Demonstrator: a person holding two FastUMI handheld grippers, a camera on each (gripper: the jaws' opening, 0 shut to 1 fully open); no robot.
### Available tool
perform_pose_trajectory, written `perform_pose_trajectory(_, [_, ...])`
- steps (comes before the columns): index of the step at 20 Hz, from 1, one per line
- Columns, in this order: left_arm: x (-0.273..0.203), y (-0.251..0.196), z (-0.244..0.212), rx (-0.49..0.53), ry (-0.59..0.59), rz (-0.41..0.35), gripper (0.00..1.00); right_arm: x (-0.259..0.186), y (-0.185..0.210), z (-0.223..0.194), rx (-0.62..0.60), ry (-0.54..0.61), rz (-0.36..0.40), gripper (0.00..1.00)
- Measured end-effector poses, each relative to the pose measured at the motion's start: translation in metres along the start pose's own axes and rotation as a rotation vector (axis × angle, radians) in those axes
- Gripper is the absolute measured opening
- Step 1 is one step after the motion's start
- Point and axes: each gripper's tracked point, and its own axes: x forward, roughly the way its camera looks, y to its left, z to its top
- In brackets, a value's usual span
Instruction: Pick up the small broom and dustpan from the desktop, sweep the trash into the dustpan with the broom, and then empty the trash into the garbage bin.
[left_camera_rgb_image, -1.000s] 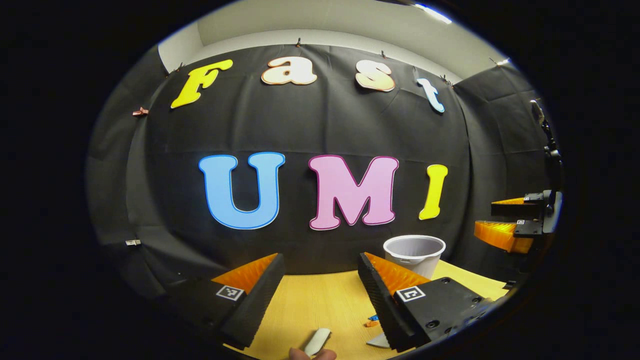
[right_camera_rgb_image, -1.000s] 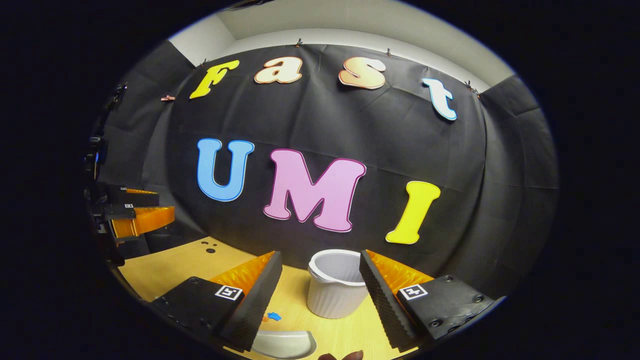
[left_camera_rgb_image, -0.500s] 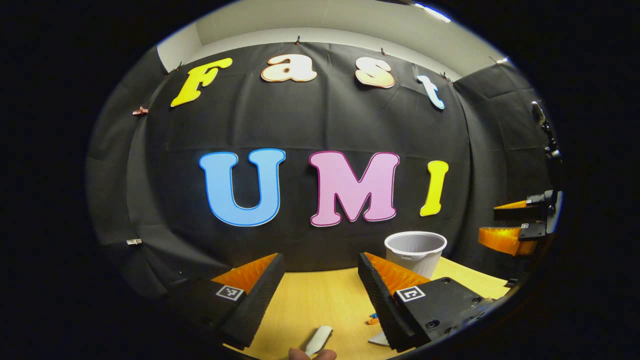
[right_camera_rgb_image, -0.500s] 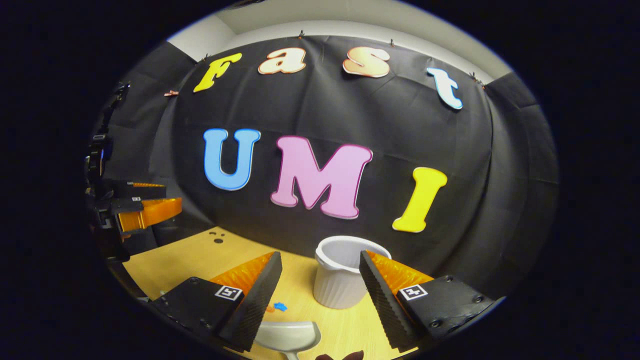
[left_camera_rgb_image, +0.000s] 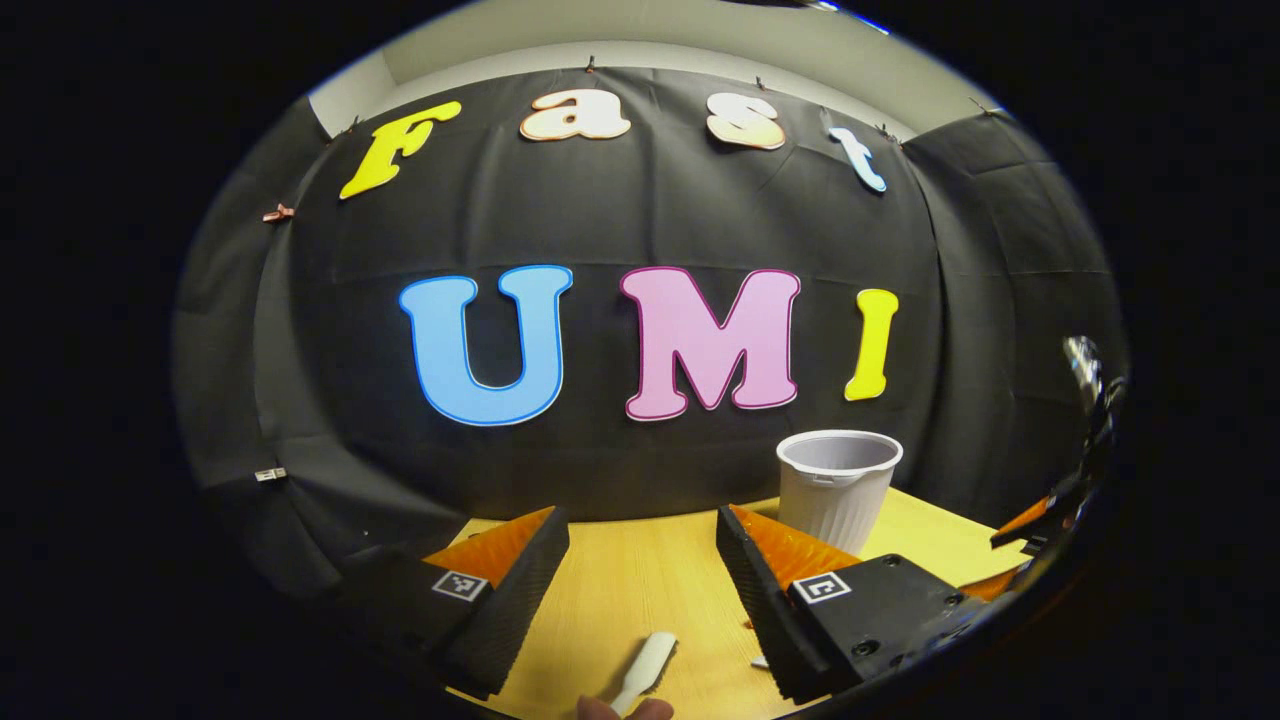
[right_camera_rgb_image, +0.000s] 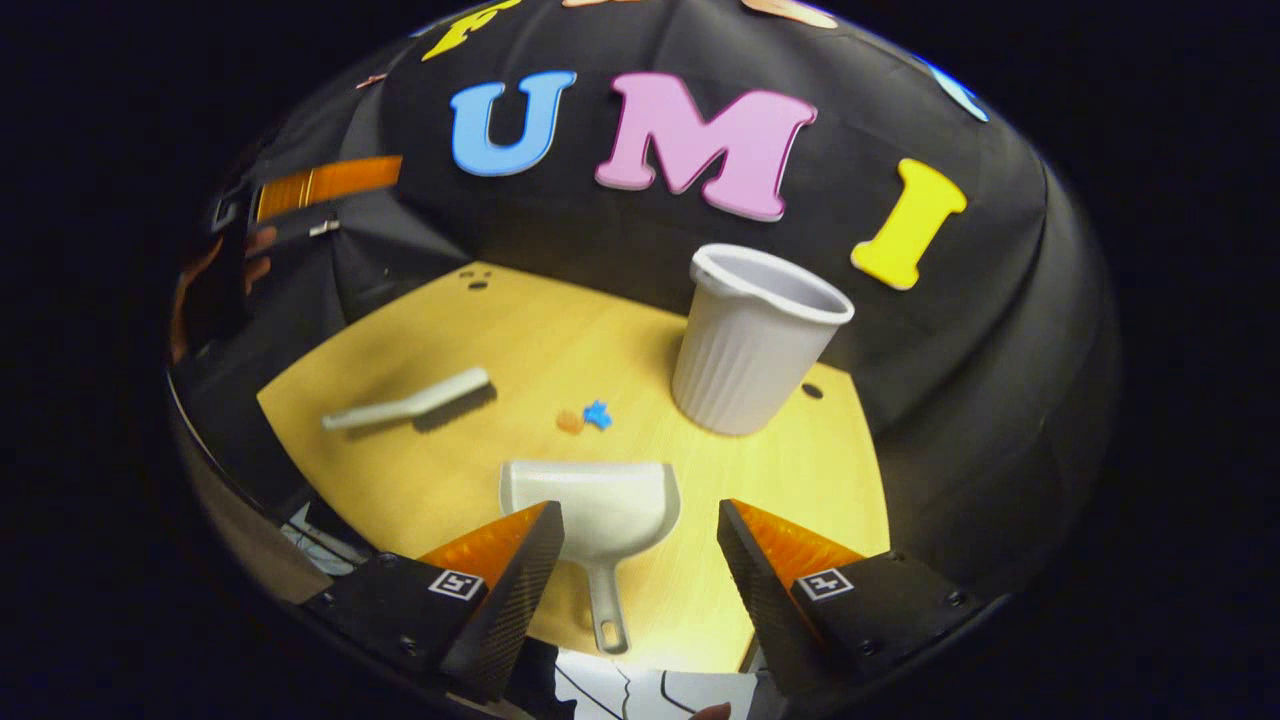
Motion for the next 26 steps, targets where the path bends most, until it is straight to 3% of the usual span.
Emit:
perform_pose_trajectory(8, [-0.018, 0.019, -0.009, 0.005, 0.02, 0.066, 0.95, 0.07, 0.027, -0.102, 0.033, 0.335, 0.103, 0.95])
perform_pose_trajectory(14, [-0.034, 0.032, -0.017, 0.038, 0.05, 0.106, 0.95, 0.114, 0.042, -0.134, 0.089, 0.443, 0.117, 0.92])
perform_pose_trajectory(15, [-0.037, 0.037, -0.02, 0.044, 0.054, 0.118, 0.96, 0.119, 0.042, -0.136, 0.09, 0.448, 0.113, 0.89])
perform_pose_trajectory(16, [-0.038, 0.04, -0.023, 0.048, 0.063, 0.127, 0.98, 0.122, 0.041, -0.137, 0.088, 0.449, 0.105, 0.75])
perform_pose_trajectory(17, [-0.04, 0.043, -0.029, 0.048, 0.074, 0.137, 0.98, 0.126, 0.04, -0.139, 0.083, 0.454, 0.101, 0.69])
perform_pose_trajectory(23, [-0.041, 0.055, -0.064, 0.021, 0.143, 0.174, 0.96, 0.128, 0.047, -0.134, 0.142, 0.48, 0.136, 0.62])
perform_pose_trajectory(26, [-0.039, 0.057, -0.083, -0.009, 0.185, 0.179, 0.96, 0.13, 0.048, -0.134, 0.098, 0.477, 0.153, 0.41])
